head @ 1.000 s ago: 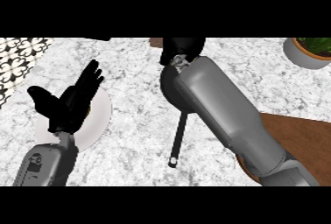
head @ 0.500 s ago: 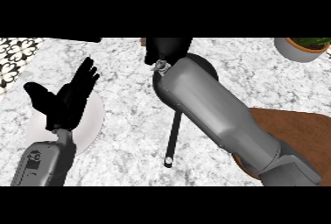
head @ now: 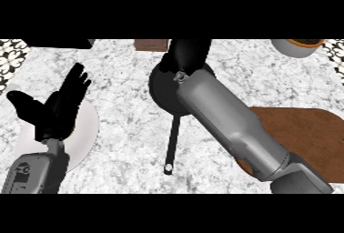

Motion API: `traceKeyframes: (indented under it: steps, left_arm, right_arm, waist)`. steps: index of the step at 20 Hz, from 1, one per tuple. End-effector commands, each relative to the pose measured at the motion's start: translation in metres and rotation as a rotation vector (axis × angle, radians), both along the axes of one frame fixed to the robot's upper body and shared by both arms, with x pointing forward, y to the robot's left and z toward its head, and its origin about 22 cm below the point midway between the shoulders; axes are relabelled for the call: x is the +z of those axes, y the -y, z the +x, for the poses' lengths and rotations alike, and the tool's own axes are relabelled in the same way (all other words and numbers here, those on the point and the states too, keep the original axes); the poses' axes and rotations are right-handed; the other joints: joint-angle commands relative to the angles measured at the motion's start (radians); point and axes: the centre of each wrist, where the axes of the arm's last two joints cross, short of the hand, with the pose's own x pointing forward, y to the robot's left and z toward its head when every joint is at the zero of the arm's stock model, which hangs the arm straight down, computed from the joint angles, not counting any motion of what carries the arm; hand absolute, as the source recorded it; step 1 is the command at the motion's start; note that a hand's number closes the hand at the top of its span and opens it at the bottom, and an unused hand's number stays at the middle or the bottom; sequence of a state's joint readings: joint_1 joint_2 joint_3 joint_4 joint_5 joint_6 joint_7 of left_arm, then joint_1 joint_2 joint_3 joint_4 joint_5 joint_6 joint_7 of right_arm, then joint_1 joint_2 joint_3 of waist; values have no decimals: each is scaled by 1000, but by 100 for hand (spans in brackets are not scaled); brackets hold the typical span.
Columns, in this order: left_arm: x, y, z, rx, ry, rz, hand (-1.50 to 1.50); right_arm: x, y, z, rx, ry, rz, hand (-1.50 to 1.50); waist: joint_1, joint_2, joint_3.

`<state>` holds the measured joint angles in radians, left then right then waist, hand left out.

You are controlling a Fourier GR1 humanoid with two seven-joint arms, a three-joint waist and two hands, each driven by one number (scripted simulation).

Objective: Pick the cupcake from the cutting board and place it in the pan

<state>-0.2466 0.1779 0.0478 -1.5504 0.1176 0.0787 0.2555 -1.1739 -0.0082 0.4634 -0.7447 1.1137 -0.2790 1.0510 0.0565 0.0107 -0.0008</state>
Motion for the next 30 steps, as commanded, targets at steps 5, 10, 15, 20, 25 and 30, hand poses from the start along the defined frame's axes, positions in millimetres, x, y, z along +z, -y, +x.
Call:
traceKeyframes:
  steps: [5, 10, 15, 20, 25, 30]
  left_arm:
    - [1, 9, -1, -24, 19, -7, 0]
    - [-7, 0, -11, -17, -5, 2, 0]
    - [-4, -5, -5, -20, 23, 7, 0]
    - [0, 0, 3, 4, 16, -9, 0]
    - [0, 3, -14, -4, 17, -21, 0]
    - [-10, -9, -16, 35, -3, -2, 0]
  right_arm:
    - [-75, 33, 7, 4, 3, 134, 150]
    - [-93, 56, 21, -55, -63, 100, 150]
    - [-108, 74, 22, -201, -178, 319, -150]
    - [-129, 87, 16, -134, -204, 387, -150]
    - [-118, 83, 16, -73, 11, 508, -150]
    - [-124, 98, 5, -60, 172, 712, -150]
  waist:
    - [14, 10, 1]
    - [19, 11, 1]
    - [14, 15, 2]
    - [11, 13, 2]
    - [4, 3, 3]
    - [-34, -6, 3]
